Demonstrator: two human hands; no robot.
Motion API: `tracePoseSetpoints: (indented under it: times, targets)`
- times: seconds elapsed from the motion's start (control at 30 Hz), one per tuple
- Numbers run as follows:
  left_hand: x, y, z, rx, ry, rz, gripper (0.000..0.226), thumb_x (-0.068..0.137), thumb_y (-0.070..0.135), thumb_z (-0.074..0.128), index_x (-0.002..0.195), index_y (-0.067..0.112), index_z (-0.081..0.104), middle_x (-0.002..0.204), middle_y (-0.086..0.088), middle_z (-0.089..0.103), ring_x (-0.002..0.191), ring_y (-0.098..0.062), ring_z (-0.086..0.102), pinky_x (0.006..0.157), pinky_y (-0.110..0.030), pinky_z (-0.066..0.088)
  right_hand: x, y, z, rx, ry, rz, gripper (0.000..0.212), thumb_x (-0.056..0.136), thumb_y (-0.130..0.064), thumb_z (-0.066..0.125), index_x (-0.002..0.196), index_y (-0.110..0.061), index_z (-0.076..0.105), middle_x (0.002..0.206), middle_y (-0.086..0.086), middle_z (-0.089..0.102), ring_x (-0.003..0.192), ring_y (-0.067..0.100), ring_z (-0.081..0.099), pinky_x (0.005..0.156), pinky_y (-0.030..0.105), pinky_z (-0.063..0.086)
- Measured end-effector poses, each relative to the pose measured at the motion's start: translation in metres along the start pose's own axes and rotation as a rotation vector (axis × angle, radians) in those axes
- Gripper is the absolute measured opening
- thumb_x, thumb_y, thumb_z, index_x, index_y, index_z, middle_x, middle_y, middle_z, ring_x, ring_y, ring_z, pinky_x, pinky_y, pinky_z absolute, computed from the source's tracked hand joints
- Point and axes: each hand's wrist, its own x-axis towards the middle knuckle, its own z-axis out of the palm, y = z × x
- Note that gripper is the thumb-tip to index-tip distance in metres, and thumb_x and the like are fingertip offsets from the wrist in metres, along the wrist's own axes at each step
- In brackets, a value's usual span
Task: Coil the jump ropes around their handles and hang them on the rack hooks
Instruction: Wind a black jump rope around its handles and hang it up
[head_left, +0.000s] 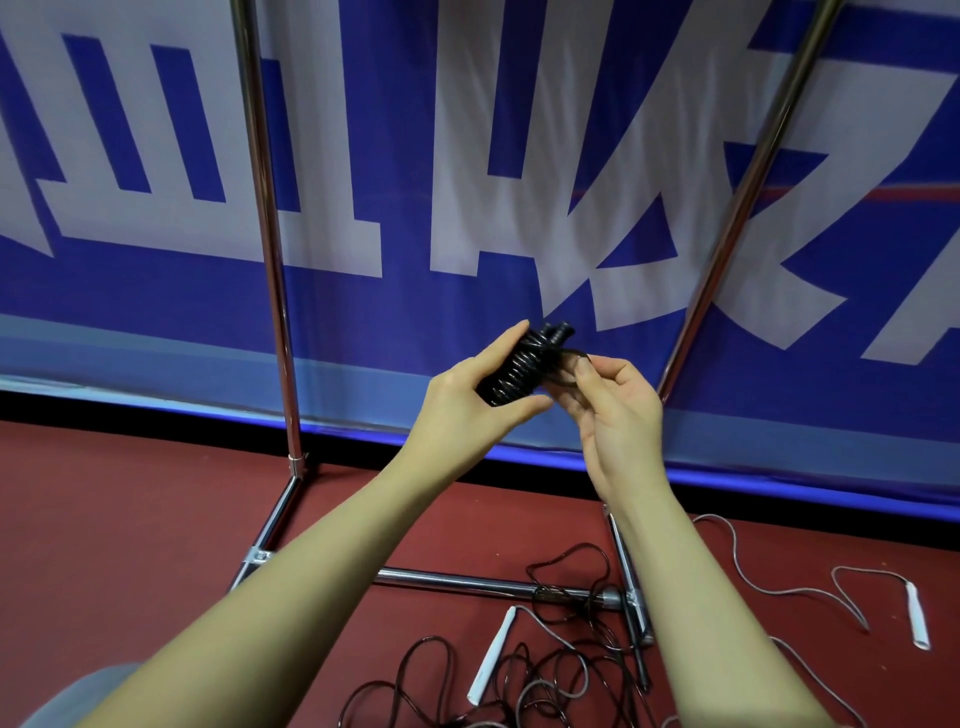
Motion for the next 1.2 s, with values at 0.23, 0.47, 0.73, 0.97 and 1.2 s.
tracePoseSetpoints:
  times: [0.23, 0.47, 0.73, 0.97, 1.2]
  targets:
    - [0.002, 0.003, -0.002, 0.639, 0.055, 0.208, 0.062, 0.094, 0.045, 0.052, 0.149, 0.022, 0.035, 0.113, -0.005, 0.048, 0.099, -0.023, 0.052, 0.061, -0.035, 0.046, -0.002, 0.001, 0.001, -0.269, 0.039, -0.141, 0.012, 0.098, -0.002, 0.049, 0.089, -0.01, 0.049, 0.091, 0.009, 0.071, 0.082, 0.015, 0.072, 0.08, 0.028, 0.056]
    - [-0.005, -0.008, -0.001, 0.592, 0.149, 0.429, 0.049, 0.096, 0.04, 0.039, 0.143, 0.025, 0.038, 0.082, -0.004, 0.053, 0.055, -0.022, 0.047, 0.044, -0.029, 0.037, -0.004, 0.001, 0.002, -0.304, 0.035, -0.153, 0.012, 0.095, 0.0, 0.053, 0.088, -0.01, 0.052, 0.085, 0.009, 0.071, 0.077, 0.016, 0.072, 0.075, 0.023, 0.055]
    - [-0.006, -0.005, 0.004, 0.373, -0.037, 0.136, 0.062, 0.091, 0.057, 0.035, 0.149, 0.038, 0.028, 0.089, -0.003, 0.052, 0.078, -0.02, 0.054, 0.075, -0.044, 0.049, -0.003, 0.003, -0.002, -0.251, 0.006, -0.125, 0.012, 0.094, 0.003, 0.054, 0.087, -0.006, 0.056, 0.086, 0.009, 0.068, 0.08, 0.016, 0.071, 0.079, 0.026, 0.056]
    - [0.0, 0.0, 0.003, 0.584, 0.01, 0.173, 0.05, 0.096, 0.045, 0.051, 0.145, 0.038, 0.038, 0.131, 0.005, 0.048, 0.088, -0.023, 0.061, 0.068, -0.038, 0.051, -0.001, 0.003, -0.004, -0.295, -0.018, -0.121, 0.014, 0.096, 0.003, 0.051, 0.086, -0.007, 0.05, 0.09, 0.011, 0.069, 0.084, 0.013, 0.072, 0.079, 0.025, 0.056]
    - [-0.004, 0.002, 0.0, 0.337, 0.027, 0.278, 0.03, 0.09, 0.052, 0.042, 0.118, 0.041, 0.042, 0.122, 0.018, 0.055, 0.098, -0.006, 0.059, 0.075, -0.045, 0.054, 0.0, -0.001, -0.005, -0.349, -0.009, -0.207, 0.018, 0.093, 0.005, 0.055, 0.083, -0.01, 0.054, 0.084, 0.013, 0.065, 0.079, 0.017, 0.07, 0.074, 0.023, 0.055]
